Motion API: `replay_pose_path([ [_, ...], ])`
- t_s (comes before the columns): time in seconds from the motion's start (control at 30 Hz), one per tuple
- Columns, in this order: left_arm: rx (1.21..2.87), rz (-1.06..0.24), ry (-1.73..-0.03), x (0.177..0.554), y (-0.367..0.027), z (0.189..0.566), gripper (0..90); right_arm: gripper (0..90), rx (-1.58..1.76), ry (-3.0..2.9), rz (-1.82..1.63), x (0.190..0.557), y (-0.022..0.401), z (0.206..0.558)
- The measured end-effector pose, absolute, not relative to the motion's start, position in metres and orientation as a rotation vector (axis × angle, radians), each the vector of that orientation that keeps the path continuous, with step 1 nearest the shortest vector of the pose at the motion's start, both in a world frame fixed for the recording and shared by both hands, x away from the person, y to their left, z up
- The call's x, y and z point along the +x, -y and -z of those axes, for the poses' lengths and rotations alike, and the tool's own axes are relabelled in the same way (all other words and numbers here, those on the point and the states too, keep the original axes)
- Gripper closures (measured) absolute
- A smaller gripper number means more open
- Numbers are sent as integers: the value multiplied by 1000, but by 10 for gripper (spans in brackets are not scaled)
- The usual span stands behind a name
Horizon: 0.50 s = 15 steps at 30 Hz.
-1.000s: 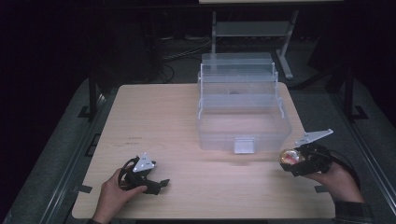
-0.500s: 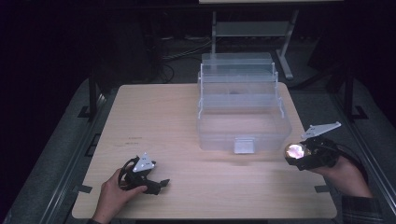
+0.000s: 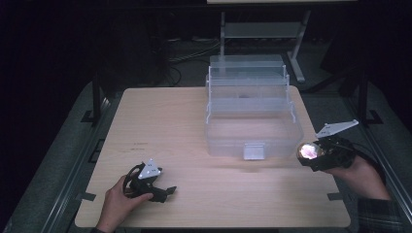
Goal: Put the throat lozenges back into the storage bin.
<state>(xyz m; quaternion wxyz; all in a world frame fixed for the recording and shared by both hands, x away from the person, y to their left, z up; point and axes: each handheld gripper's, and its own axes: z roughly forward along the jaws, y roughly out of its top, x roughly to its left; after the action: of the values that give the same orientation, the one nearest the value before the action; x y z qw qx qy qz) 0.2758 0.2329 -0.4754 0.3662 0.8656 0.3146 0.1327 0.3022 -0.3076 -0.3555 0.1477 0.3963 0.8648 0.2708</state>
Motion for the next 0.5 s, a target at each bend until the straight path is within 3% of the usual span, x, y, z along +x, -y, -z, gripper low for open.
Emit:
replay_pose_path([
  [0.5,2230,-344,-804,276,-233,475,109,196,1119,-2473,-784,315,303,338],
])
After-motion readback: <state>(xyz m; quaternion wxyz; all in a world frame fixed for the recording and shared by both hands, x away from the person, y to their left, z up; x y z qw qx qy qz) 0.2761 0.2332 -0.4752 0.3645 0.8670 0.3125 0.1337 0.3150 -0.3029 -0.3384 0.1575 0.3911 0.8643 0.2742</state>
